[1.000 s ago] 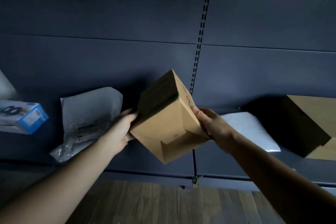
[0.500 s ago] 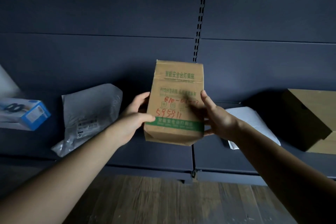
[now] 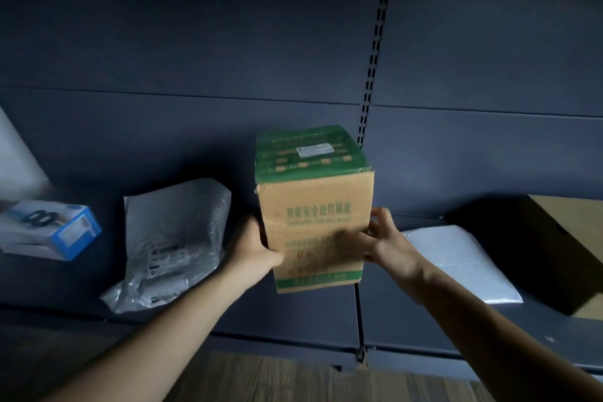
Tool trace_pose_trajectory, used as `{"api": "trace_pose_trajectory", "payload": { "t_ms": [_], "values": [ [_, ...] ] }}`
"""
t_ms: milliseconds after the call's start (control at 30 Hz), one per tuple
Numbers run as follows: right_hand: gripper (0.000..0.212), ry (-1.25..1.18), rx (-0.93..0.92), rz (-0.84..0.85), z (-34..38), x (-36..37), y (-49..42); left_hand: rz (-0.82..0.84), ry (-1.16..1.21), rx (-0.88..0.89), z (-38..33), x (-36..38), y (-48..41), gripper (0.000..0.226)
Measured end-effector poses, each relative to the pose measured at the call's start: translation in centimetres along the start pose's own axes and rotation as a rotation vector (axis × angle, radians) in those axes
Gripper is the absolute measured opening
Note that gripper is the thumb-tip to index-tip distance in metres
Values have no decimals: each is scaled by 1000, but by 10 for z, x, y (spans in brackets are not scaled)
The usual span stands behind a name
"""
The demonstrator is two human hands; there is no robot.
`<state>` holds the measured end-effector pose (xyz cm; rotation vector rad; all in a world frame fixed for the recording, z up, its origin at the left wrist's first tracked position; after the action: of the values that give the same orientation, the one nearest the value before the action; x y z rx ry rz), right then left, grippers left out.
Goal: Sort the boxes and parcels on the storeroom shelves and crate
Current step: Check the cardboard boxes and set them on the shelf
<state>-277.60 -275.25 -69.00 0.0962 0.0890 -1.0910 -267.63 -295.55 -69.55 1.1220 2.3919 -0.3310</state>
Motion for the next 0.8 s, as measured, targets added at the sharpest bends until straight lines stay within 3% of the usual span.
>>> {"api": "trace_pose_trajectory", "payload": {
  "t_ms": [133, 367, 533, 667, 800],
  "values": [
    [75, 41, -41, 62, -1, 6, -3, -40, -120, 180, -6, 1, 3, 57],
    [98, 25, -91, 59, -7, 9, -7, -122, -231, 253, -6, -4, 3, 47],
    [62, 51, -108, 22, -10, 4, -7, -93, -157, 140, 1, -1, 0, 17],
    [55, 36, -95, 45, -11, 6, -6, -83, 68, -40, 7, -4, -7, 43],
    [36, 38, -100, 10, 2, 5, -4, -70, 279, -22, -3, -9, -3, 83]
  ]
}}
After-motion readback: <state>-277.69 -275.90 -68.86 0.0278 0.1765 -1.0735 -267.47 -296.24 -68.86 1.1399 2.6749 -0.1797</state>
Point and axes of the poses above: each hand's wrist, its own y-axis away from the middle knuckle, its own x-axis out of the palm, z = x × y, the point moved 8 cm from there along -y, towards the middle knuckle, and after that the axes turned 9 degrees about -z, right-handed, at the moved point
